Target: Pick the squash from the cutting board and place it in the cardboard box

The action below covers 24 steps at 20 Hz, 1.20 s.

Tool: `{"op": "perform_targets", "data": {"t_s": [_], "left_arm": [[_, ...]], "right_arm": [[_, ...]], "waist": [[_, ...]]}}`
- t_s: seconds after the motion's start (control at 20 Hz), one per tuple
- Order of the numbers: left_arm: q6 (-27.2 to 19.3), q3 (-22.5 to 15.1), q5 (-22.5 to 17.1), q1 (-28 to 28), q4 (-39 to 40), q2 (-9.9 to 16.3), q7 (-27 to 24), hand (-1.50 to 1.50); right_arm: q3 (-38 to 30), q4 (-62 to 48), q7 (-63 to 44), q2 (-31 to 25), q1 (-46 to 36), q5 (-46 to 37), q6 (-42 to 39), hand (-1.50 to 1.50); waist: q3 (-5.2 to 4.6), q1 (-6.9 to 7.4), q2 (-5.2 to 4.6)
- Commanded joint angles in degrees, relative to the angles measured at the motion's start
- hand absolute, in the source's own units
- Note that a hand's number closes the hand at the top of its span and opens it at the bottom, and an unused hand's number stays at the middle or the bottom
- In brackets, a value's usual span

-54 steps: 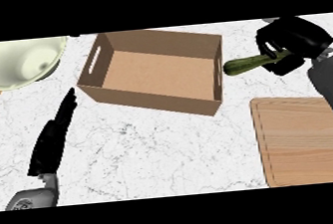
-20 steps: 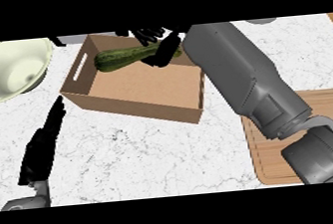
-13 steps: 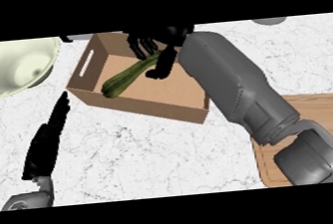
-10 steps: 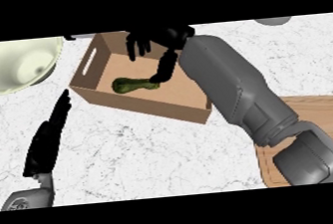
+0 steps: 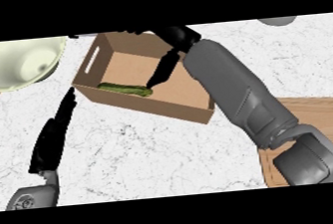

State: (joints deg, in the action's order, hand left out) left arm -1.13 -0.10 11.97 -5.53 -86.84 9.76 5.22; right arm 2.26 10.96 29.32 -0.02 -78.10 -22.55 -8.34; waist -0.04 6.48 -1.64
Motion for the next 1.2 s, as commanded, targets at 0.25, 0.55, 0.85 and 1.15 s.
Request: {"op": "perform_targets", "data": {"t_s": [0.25,0.55,0.85,1.15], "left_arm": [[-1.0,0.0,0.5,1.3,0.1,-0.7,-1.9,0.00],[-0.8,0.0,0.8,0.4,-1.3,-0.2,0.7,0.00],[-1.0,-1.6,1.1,0.8,-1.4,-1.8,-1.1,0.00],[-0.6,-1.2,1.4,-0.9,-0.7,-0.8,-0.8,0.00]], "right_arm": [[-14.1,-2.2,-3.1,-2.9,-2.9,13.9,-4.4,-1.50],[-18.2,-3.7,-5.3,-10.6,-3.1,16.9,-3.2,-1.50],[-20.3,-4.4,-3.2,-19.4,0.5,18.5,-9.0,-1.50],[-19.7,-3.9,-2.1,-25.6,0.7,17.6,-15.3,-1.50]], "waist": [[0.02,-1.04,-0.59],[0.07,-0.69,-0.87],[0.17,0.07,-1.86],[0.27,1.16,-2.65]]}}
